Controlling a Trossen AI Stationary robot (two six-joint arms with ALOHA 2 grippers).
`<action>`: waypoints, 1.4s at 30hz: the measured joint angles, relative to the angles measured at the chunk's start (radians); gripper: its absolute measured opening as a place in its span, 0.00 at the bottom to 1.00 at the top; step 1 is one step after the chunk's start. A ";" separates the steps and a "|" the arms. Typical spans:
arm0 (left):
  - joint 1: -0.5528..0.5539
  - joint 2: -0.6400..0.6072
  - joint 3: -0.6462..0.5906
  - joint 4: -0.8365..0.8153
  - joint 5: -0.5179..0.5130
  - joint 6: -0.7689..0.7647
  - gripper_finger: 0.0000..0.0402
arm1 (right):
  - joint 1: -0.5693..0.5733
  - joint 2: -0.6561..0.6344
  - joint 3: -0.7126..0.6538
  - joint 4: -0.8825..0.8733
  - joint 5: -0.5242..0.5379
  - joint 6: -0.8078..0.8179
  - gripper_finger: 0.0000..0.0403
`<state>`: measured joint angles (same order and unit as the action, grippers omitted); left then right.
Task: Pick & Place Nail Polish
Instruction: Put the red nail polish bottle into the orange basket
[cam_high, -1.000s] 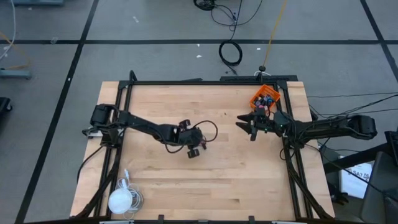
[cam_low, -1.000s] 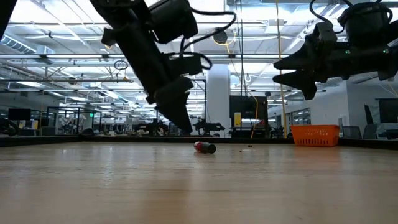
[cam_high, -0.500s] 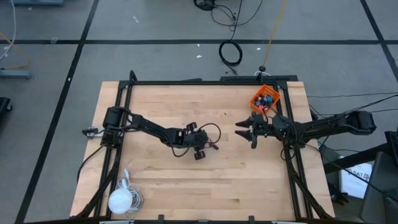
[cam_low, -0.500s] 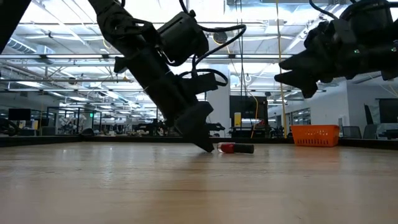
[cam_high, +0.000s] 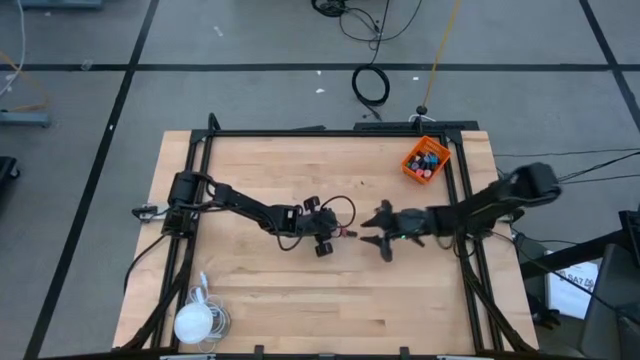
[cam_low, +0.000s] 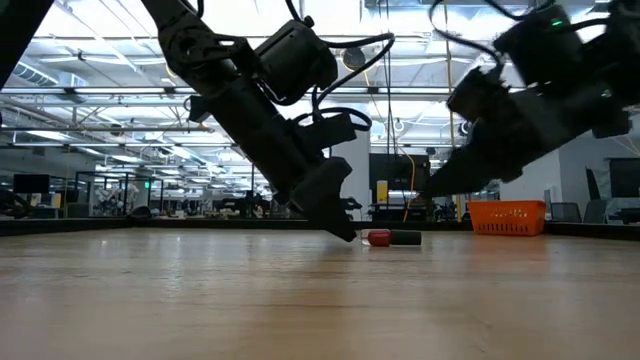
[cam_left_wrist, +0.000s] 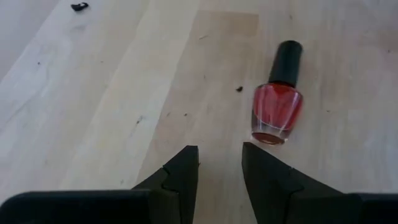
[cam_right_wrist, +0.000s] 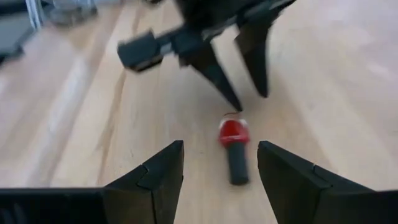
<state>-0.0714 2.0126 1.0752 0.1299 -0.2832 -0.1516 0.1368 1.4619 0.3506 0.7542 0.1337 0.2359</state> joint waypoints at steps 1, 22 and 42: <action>-0.001 0.000 0.000 0.000 0.000 0.000 0.31 | 0.005 0.042 0.024 -0.001 0.000 -0.017 0.48; -0.001 -0.003 0.000 -0.002 -0.003 -0.001 0.31 | -0.009 0.287 0.215 -0.063 0.002 -0.234 0.48; -0.001 -0.003 0.002 -0.003 -0.003 -0.002 0.31 | -0.033 0.287 0.216 -0.118 -0.010 -0.248 0.65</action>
<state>-0.0723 2.0094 1.0767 0.1272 -0.2863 -0.1532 0.1038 1.7493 0.5663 0.6359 0.1232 -0.0120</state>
